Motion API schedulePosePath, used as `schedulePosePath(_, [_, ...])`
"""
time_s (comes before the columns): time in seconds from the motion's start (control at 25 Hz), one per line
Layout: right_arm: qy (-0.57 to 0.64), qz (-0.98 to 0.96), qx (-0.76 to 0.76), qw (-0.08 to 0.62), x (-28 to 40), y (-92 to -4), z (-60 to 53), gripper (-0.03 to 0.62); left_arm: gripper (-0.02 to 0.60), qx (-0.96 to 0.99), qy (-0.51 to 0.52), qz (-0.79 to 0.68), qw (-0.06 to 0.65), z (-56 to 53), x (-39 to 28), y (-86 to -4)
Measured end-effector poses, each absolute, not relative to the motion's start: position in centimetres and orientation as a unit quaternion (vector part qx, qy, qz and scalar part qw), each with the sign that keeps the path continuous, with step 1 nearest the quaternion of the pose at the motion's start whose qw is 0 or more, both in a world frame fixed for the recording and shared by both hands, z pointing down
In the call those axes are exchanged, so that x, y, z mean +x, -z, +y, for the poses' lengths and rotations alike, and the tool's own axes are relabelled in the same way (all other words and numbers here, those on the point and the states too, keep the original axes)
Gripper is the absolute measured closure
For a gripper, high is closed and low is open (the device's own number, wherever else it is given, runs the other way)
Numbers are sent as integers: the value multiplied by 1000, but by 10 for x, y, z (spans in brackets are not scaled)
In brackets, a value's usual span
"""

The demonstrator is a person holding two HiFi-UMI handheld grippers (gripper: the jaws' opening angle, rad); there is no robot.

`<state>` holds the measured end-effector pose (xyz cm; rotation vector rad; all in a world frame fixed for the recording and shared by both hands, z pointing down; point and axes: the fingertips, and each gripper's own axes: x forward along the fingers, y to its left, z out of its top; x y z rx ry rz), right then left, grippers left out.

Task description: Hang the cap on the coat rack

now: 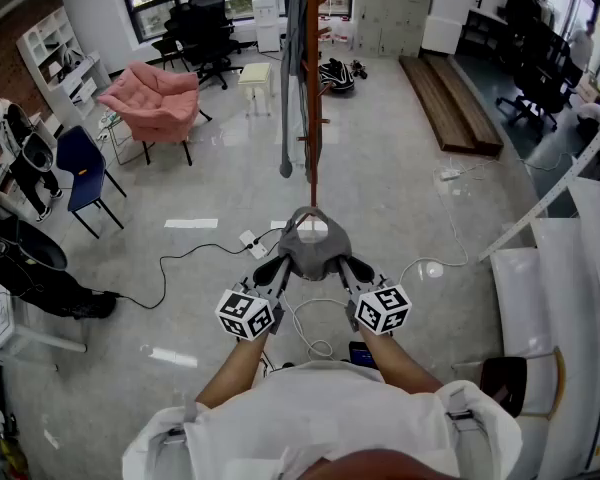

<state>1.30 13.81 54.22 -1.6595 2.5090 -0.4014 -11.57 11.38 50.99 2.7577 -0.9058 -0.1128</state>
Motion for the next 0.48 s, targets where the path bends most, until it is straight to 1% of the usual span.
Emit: schedulePosePath(0.48, [130,840,-524,50,-5,-553,160,562,555,937,43,-321,128,140,-133,-518])
